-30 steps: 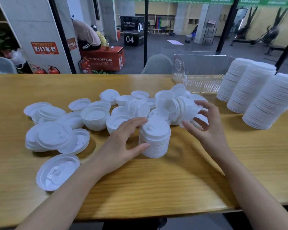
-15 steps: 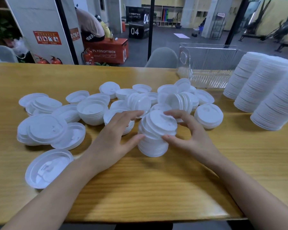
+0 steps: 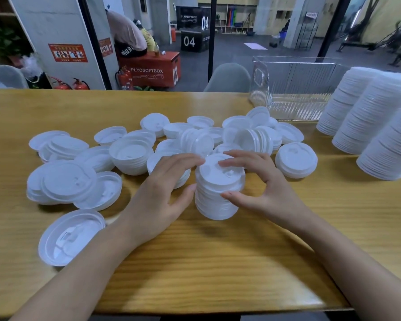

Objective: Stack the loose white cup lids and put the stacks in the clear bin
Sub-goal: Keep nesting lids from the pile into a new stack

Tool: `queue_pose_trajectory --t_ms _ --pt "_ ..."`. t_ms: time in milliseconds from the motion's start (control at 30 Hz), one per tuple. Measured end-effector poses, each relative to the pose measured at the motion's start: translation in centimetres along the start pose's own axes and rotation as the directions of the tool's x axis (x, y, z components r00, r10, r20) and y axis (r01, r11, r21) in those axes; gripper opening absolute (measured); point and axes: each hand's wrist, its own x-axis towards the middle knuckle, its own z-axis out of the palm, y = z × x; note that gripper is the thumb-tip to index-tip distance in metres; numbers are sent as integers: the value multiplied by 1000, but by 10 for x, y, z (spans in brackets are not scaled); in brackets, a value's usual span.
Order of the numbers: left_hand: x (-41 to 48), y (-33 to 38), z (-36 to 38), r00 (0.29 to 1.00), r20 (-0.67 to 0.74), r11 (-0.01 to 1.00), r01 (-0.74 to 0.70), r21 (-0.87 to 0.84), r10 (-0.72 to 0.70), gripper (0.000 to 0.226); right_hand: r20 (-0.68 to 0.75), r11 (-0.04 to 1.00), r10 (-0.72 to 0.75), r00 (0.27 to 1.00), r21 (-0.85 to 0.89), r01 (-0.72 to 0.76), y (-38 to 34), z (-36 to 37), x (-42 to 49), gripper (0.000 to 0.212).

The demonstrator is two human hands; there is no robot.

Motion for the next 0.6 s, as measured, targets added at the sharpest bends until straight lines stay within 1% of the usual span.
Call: queue_pose_trajectory --t_ms 167,333,600 --pt "-1 0 0 1000 11 1000 -21 6 21 39 -8 1000 0 1000 0 0 1 -1 -3 48" --pt "-1 0 0 1000 3 1000 -29 -6 29 40 -61 999 -16 998 41 18 1 0 -4 45" --pt "-2 1 0 999 27 999 -28 16 27 39 7 996 39 999 78 -40 2 2 -7 47"
